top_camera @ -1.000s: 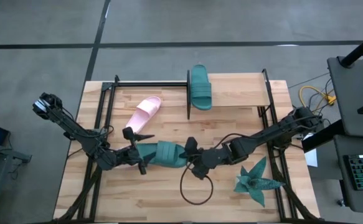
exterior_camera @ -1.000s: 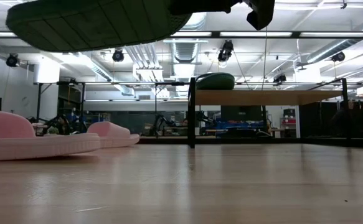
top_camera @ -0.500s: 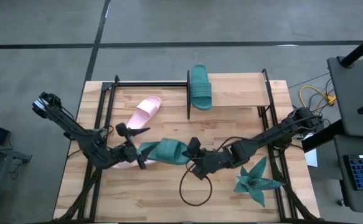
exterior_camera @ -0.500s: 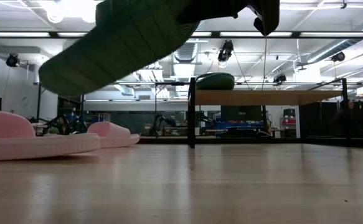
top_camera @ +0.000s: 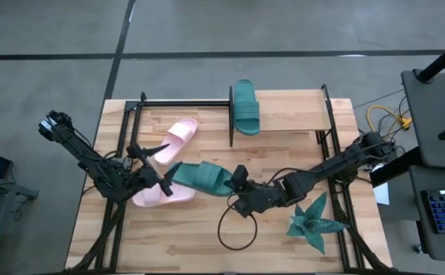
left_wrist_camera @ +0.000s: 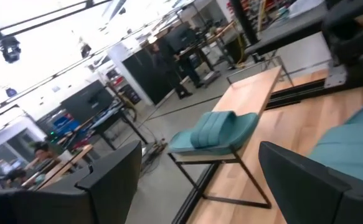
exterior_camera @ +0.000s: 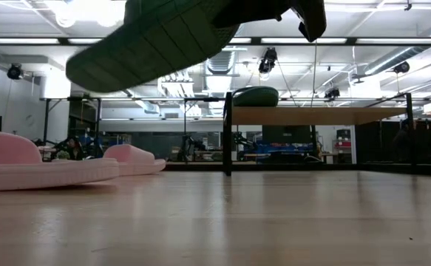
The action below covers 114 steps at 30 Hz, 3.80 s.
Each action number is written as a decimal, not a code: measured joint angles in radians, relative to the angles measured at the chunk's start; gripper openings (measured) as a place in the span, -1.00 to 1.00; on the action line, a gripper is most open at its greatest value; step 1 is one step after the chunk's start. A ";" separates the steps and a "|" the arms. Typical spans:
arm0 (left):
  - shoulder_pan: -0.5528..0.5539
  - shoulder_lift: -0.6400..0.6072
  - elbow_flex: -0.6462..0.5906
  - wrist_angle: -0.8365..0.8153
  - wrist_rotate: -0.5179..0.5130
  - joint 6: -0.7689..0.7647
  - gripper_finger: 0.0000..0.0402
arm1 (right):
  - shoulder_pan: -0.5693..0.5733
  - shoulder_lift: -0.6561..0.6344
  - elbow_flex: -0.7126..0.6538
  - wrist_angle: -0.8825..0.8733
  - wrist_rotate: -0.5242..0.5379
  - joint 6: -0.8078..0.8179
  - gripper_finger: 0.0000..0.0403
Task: Pick and place slides into the shelf
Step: Put the green slipper on the shelf
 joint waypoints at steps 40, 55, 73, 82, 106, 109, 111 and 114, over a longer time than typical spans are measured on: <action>-0.009 0.044 -0.054 -0.006 -0.002 -0.003 0.53 | 0.002 -0.004 0.093 0.099 0.679 -0.071 -0.85; -0.009 0.044 -0.085 -0.005 -0.002 -0.003 0.53 | 0.002 -0.006 0.100 0.097 0.863 -0.041 -0.85; -0.009 0.044 -0.100 -0.004 -0.001 -0.003 0.53 | -0.050 -0.074 0.093 -0.485 0.893 0.494 -0.85; -0.007 0.044 -0.100 -0.003 -0.001 -0.003 0.53 | -0.053 -0.162 0.083 -0.901 0.790 0.994 -0.85; 0.369 0.044 -0.024 0.006 0.713 0.277 0.53 | -0.053 -0.164 0.064 -1.005 0.708 1.141 -0.85; 0.431 0.050 0.004 0.010 0.793 0.289 0.53 | -0.053 -0.164 0.064 -1.005 0.708 1.141 -0.85; 0.468 0.063 0.023 0.007 0.842 0.292 0.53 | -0.053 -0.164 0.064 -1.005 0.704 1.141 -0.85; 0.517 0.102 0.056 0.007 0.901 0.335 0.53 | -0.053 -0.164 0.064 -1.004 0.701 1.141 -0.85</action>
